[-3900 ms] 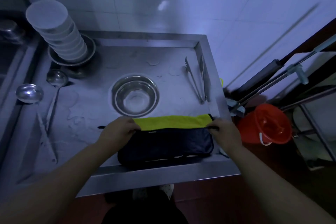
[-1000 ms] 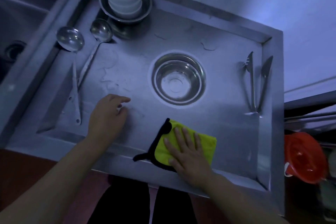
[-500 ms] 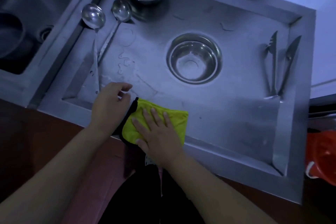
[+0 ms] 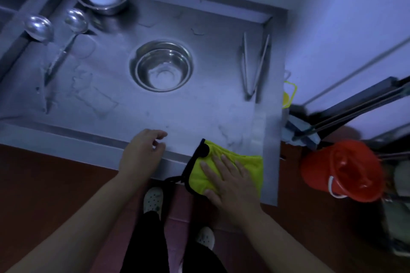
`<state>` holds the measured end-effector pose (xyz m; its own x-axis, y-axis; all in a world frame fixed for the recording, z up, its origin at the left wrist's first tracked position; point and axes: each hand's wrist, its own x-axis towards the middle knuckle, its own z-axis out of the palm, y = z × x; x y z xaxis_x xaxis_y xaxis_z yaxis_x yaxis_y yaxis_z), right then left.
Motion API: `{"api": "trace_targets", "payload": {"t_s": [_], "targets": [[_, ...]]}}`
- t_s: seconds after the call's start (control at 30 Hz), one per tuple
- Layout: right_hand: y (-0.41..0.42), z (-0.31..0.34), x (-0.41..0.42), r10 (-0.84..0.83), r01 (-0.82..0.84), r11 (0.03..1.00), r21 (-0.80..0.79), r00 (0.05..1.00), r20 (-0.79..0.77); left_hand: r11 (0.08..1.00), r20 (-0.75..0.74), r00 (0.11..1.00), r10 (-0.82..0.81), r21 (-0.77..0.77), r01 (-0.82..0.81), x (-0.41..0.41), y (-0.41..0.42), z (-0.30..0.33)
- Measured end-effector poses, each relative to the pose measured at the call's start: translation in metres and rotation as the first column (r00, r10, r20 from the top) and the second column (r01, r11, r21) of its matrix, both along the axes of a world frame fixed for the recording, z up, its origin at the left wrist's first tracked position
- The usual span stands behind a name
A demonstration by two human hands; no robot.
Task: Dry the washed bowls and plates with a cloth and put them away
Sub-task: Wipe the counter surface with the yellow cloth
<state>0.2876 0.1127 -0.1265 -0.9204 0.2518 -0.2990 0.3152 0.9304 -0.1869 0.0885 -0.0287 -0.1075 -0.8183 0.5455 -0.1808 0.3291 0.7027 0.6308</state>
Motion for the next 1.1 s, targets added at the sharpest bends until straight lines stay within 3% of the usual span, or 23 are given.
{"api": "trace_targets", "payload": {"t_s": [0.23, 0.33, 0.5, 0.67, 0.9, 1.1], "targets": [[0.034, 0.014, 0.024, -0.045, 0.043, 0.999, 0.019, 0.997, 0.066, 0.996, -0.033, 0.995, -0.089, -0.009, 0.089, 0.025, 0.038, 0.006], [0.05, 0.002, -0.009, -0.037, 0.035, 0.999, 0.036, 0.998, 0.059, 0.991, -0.054, 0.993, -0.101, -0.09, 0.096, 0.01, 0.056, 0.0], [0.087, -0.025, -0.086, -0.047, 0.047, 0.995, 0.09, 0.999, 0.007, 0.964, -0.221, 0.95, -0.222, -0.193, 0.181, -0.043, 0.097, -0.02], [0.132, -0.043, -0.151, -0.047, 0.058, 0.989, 0.135, 0.995, -0.085, 0.966, -0.31, 0.929, -0.204, -0.218, 0.139, -0.104, 0.136, -0.039], [0.178, -0.048, -0.242, -0.161, 0.183, 0.965, 0.185, 0.978, -0.131, 0.929, -0.229, 0.931, -0.285, -0.304, 0.21, -0.148, 0.157, -0.054], [0.204, -0.047, -0.294, -0.21, 0.23, 0.955, 0.187, 0.97, -0.121, 0.923, -0.212, 0.941, -0.262, -0.338, 0.181, -0.156, 0.159, -0.061]]}}
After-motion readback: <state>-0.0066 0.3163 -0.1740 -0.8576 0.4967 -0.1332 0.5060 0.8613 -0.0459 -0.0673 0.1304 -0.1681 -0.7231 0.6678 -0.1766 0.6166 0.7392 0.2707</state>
